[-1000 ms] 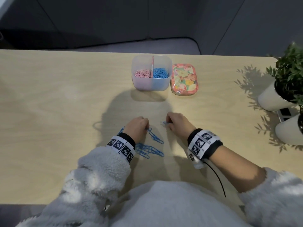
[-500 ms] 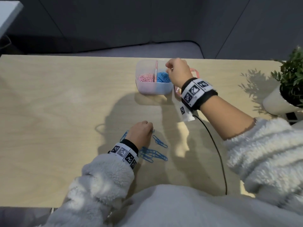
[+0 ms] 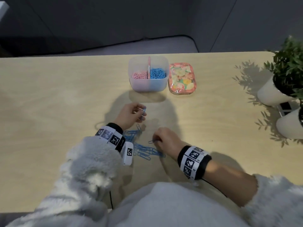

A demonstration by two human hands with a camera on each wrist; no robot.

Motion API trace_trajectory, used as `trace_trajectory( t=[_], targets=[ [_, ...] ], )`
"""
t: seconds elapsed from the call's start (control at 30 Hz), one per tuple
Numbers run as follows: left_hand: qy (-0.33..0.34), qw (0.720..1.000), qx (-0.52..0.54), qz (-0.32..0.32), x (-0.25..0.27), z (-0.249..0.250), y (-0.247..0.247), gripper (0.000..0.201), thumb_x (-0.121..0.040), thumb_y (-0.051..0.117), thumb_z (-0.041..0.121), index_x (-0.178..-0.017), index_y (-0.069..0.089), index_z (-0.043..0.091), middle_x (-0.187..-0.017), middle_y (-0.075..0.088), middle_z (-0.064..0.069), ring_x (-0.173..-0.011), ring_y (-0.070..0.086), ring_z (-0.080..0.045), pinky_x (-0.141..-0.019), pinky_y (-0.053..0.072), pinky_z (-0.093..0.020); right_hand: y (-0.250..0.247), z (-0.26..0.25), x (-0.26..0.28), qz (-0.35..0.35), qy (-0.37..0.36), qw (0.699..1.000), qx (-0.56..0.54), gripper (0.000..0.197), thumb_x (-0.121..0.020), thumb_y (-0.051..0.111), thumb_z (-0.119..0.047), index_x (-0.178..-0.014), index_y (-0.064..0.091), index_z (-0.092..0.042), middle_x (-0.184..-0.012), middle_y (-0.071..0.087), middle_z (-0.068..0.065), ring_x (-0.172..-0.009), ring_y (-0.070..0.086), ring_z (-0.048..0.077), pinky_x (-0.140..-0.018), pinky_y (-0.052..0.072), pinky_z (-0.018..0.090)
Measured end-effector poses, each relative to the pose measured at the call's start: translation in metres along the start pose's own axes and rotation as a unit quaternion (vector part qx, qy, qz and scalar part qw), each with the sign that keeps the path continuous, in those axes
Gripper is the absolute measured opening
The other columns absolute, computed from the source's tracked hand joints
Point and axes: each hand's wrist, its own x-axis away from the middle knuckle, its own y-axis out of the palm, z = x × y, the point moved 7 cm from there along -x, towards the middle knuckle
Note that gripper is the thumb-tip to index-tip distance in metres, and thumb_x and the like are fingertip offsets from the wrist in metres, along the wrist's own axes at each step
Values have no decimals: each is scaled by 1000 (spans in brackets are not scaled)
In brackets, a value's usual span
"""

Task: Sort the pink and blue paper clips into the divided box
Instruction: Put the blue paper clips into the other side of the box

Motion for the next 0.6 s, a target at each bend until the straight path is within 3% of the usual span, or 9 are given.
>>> trace_trajectory(
  t=[0.1,0.23,0.33,0.43,0.5,0.6],
  targets=[
    [63,997,-52,-8,-17,46,1,17,-93,44,-1,-103,58,4,-75,59,-1,-58,59,-6,-59,53,-17,3,5,2,4,-1,1000,27,17,-82,53,-5,-94,66,-6,-104,57,13,-100,52,30,-83,48,39],
    [185,957,-205,87,-50,122,-3,25,-92,43,6,-106,64,3,-92,69,-14,-77,61,-23,-82,53,-35,7,8,3,-28,30,997,70,20,-85,45,-5,-100,58,-6,-111,54,14,-110,45,29,-90,43,38],
    [183,914,-342,118,-76,147,6,31,-91,41,12,-115,61,11,-111,67,-13,-104,60,-29,-92,46,-34,6,11,8,-18,30,997,70,21,-83,45,-1,-102,52,-3,-111,55,15,-108,46,29,-86,37,33],
    [147,903,-393,89,-89,144,18,33,-93,41,12,-123,56,11,-120,63,-15,-116,53,-31,-98,41,-35,7,18,13,-17,22,997,74,21,-83,50,-3,-104,50,-3,-112,52,15,-108,44,28,-86,36,33],
    [163,900,-397,80,-81,139,20,30,-93,44,14,-118,60,8,-118,64,-16,-116,51,-32,-95,39,-36,3,23,14,-30,17,997,68,19,-84,53,-6,-103,52,-2,-111,50,16,-106,46,30,-88,38,36],
    [235,887,-379,121,-52,128,9,22,-89,48,15,-98,66,7,-103,66,-14,-99,57,-33,-83,44,-38,-27,27,6,-2,31,999,-19,15,-86,48,-2,-99,54,0,-108,53,19,-99,52,34,-82,40,36]
  ],
)
